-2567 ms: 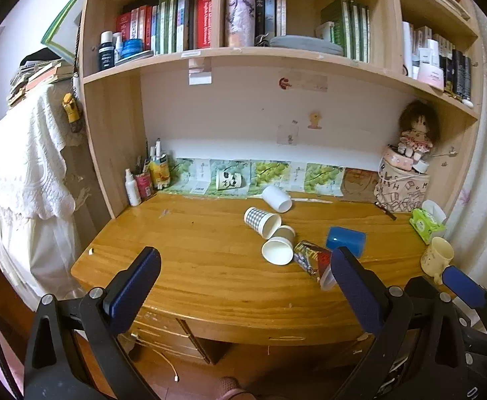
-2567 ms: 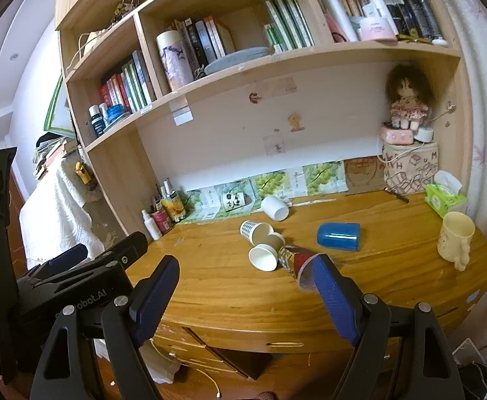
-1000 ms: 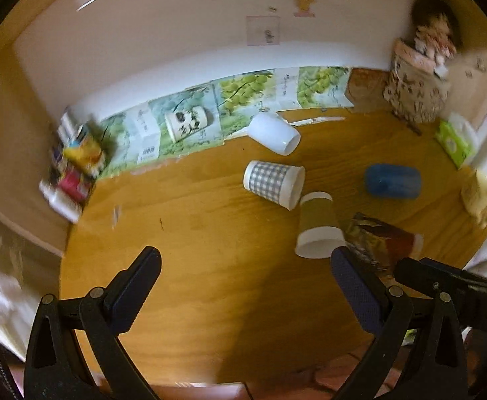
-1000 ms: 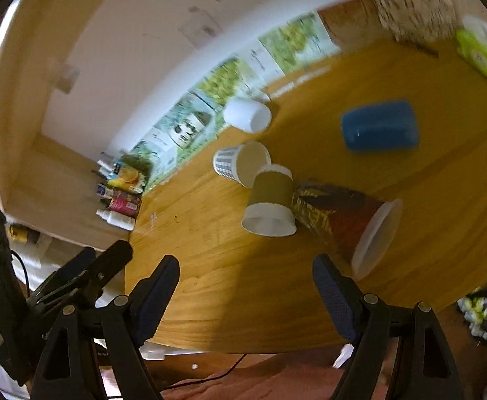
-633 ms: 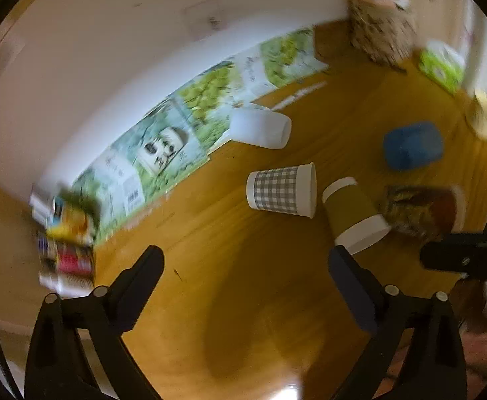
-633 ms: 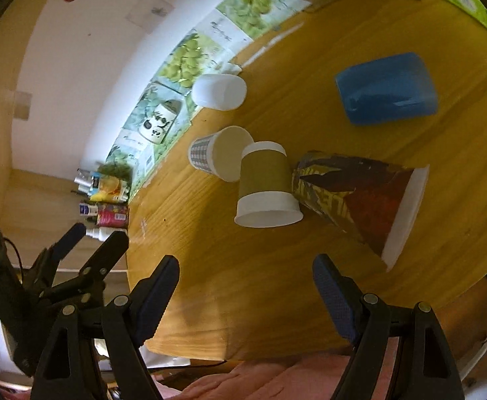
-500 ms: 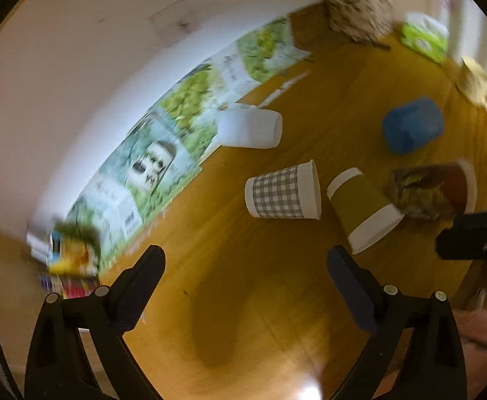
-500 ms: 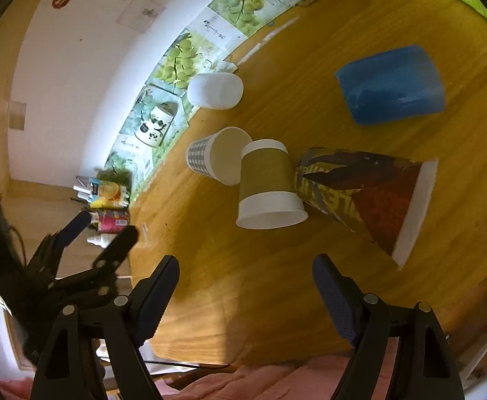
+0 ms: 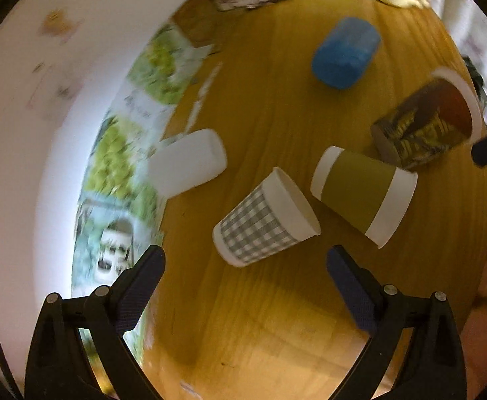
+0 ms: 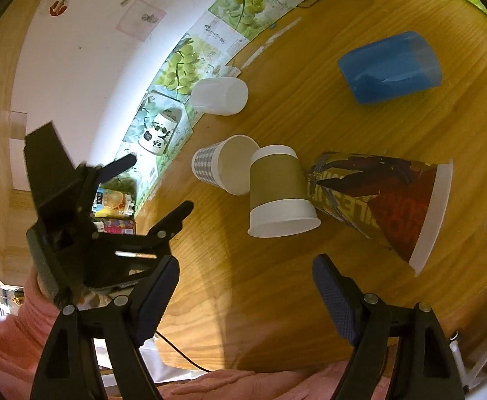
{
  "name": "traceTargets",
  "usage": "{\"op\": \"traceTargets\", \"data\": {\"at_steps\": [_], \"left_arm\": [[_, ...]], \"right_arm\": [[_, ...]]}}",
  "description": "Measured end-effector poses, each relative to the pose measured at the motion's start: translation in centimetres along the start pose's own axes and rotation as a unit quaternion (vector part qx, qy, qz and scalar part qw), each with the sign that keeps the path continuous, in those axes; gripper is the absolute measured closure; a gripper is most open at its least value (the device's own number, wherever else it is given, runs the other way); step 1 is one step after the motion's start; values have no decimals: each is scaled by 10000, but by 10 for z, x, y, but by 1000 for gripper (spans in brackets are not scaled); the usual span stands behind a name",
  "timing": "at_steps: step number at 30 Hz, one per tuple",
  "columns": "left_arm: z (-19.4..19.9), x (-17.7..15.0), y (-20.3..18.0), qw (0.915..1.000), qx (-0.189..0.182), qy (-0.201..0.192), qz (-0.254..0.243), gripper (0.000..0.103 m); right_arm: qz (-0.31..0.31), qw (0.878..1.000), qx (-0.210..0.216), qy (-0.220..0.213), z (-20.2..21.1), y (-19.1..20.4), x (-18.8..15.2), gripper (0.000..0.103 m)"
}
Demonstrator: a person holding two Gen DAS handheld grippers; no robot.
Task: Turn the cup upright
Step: 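Lower the left tool around the checkered cup and close its fingers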
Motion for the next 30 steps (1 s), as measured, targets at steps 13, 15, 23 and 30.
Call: {"op": "traceTargets", "data": {"at_steps": [13, 15, 23, 30], "left_arm": [[-48, 17, -3, 9922, -553, -88, -1116, 5], [-54, 19, -1, 9905, -744, -72, -1157, 6], [-71, 26, 3, 9862, -1216, 87, -1117, 12], [-82, 29, 5, 9833, -1484, 237, -1030, 25]], "right_arm": [[53, 9997, -211, 137, -10, 2, -7, 20], [83, 9996, -224, 134, -12, 3, -7, 20], [328, 9986, -358, 192, -23, 12, -12, 20], [268, 9984, -460, 165, -22, 9, -14, 20]]}}
Point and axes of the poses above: each gripper's, at about its wrist camera, not at the fingertips, and z roughly against the way its jaws point, y to its left, x to its top, the point moved 2 cm from there along -z, roughly the way its jaws point, and after that the axes turned 2 degrees about -z, right-handed, at the moved point
